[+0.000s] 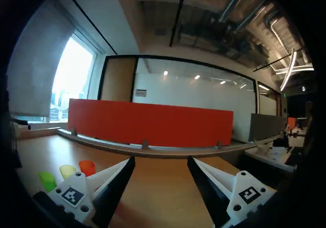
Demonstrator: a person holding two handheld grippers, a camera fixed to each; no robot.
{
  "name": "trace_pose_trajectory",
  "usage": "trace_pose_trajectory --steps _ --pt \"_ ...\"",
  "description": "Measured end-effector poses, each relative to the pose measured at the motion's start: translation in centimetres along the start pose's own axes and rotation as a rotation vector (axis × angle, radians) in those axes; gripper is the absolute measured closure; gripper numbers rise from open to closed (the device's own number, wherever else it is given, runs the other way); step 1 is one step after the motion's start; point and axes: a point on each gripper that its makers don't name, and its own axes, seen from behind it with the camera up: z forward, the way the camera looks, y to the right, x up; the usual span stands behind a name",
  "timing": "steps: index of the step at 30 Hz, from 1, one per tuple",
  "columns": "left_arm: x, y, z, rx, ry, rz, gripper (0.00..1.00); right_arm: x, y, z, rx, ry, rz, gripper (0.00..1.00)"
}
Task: Pour water
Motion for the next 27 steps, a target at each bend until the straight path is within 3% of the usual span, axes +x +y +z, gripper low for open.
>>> trace_pose_trajectory --steps 5,11,17,27 --pt "0.4 -0.7 0.0 0.038 0.029 0.001 0.07 0.0 0.5 -0.1 -0.018 -0.004 0.010 0.01" --pt "-0.2 -1.4 0.0 0.079 0.050 -0.033 0.07 -0.1 1.3 0.2 -0.032 -0.034 0.044 0.01" --pt "-1.4 -1.3 0.0 0.081 0.059 -0.058 0.07 0.5 1.4 0.2 -0.040 -0.046 0.082 0.00" --pt "-3.4 -2.4 0.3 0.089 0.052 -0.028 0.07 -0.3 0.8 0.0 -0.057 -0.062 0.061 0.00"
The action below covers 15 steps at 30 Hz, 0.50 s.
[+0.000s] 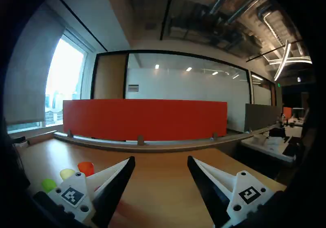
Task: Pour water
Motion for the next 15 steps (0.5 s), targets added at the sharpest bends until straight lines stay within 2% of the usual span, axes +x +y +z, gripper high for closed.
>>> trace_pose_trajectory --steps 6,15 --pt "-1.2 -0.8 0.1 0.012 -0.005 0.004 0.07 -0.1 -0.3 -0.1 -0.001 -0.005 -0.005 0.00" --pt "-3.2 -0.9 0.6 0.013 -0.025 0.008 0.07 0.0 -0.4 -0.3 -0.008 -0.012 -0.014 0.00"
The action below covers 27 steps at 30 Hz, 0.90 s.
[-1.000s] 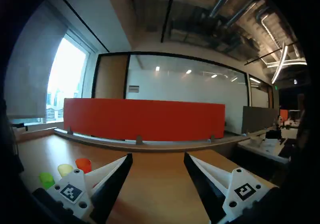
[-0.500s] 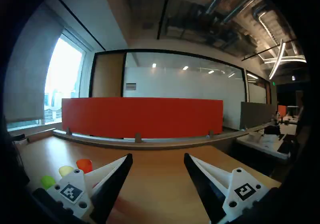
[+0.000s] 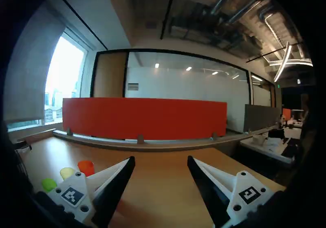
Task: Pour water
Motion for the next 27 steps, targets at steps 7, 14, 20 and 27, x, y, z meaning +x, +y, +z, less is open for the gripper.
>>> trace_pose_trajectory --steps 7,14,20,27 --pt "-0.8 0.1 0.2 0.001 -0.008 0.002 0.07 -0.2 -0.1 -0.1 -0.005 -0.006 -0.008 0.00" --pt "-1.5 0.0 0.4 0.005 -0.025 0.007 0.07 -0.1 -0.1 -0.1 -0.003 -0.009 0.013 0.01" --pt "-1.7 -0.3 0.5 0.010 -0.034 0.008 0.07 0.3 -0.2 -0.3 -0.002 0.000 0.006 0.01" --pt "-1.8 -0.2 0.7 0.007 -0.042 0.008 0.07 0.6 0.0 -0.4 -0.003 0.008 -0.004 0.00"
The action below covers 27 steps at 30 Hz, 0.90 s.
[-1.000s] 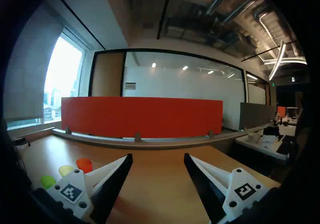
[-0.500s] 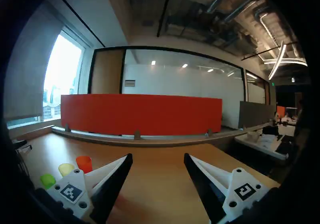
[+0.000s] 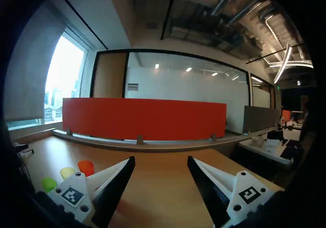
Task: Pour water
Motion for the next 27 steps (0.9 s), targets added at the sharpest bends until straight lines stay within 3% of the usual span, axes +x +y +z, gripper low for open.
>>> trace_pose_trajectory --steps 13,21,27 --pt "-0.1 0.0 0.0 0.001 -0.003 0.002 0.07 0.3 0.7 -0.6 -0.007 0.016 -0.015 0.00" --pt "-0.2 0.0 0.0 0.001 -0.003 0.002 0.07 1.1 1.4 -0.9 -0.032 0.069 -0.072 0.00" --pt "-0.2 0.0 0.0 0.001 -0.003 0.001 0.07 0.9 1.7 -0.7 -0.025 0.097 -0.071 0.01"
